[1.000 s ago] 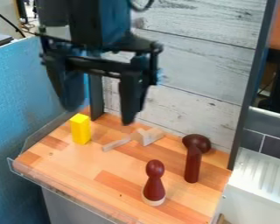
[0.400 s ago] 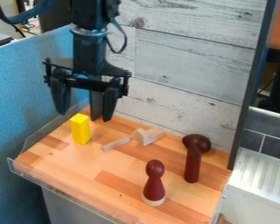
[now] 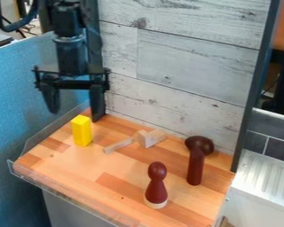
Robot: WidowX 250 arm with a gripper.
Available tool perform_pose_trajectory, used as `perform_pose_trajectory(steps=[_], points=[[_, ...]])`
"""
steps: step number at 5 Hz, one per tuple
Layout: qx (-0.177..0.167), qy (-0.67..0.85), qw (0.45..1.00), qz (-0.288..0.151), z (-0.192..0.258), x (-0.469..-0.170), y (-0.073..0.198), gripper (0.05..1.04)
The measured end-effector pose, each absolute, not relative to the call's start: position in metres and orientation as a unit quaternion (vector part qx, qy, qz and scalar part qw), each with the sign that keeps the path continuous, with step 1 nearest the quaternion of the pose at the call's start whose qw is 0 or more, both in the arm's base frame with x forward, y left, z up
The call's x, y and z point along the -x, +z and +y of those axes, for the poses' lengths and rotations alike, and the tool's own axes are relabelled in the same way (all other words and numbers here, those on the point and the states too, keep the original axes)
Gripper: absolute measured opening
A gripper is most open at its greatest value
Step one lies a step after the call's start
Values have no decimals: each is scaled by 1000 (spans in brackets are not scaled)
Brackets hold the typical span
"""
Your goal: Move the yellow block into another surface
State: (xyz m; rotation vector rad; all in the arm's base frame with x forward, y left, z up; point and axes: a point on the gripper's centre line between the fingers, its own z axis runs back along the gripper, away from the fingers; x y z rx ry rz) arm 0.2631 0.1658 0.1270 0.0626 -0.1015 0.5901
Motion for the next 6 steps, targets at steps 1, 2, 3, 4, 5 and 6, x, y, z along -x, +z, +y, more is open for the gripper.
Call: perform_pose_trajectory(steps=[1,2,3,4,5,6], points=[[-4,291,954,-79,186,-283,115,1000],[-10,303,948,-97,196,-311,99,999],[-17,310,947,-87,193,-339,74,999],[-47,346,935,-63,198,-363,56,999],[-95,462,880,-63,205,-376,60,999],[-108,561,818,-61,208,-375,73,999]])
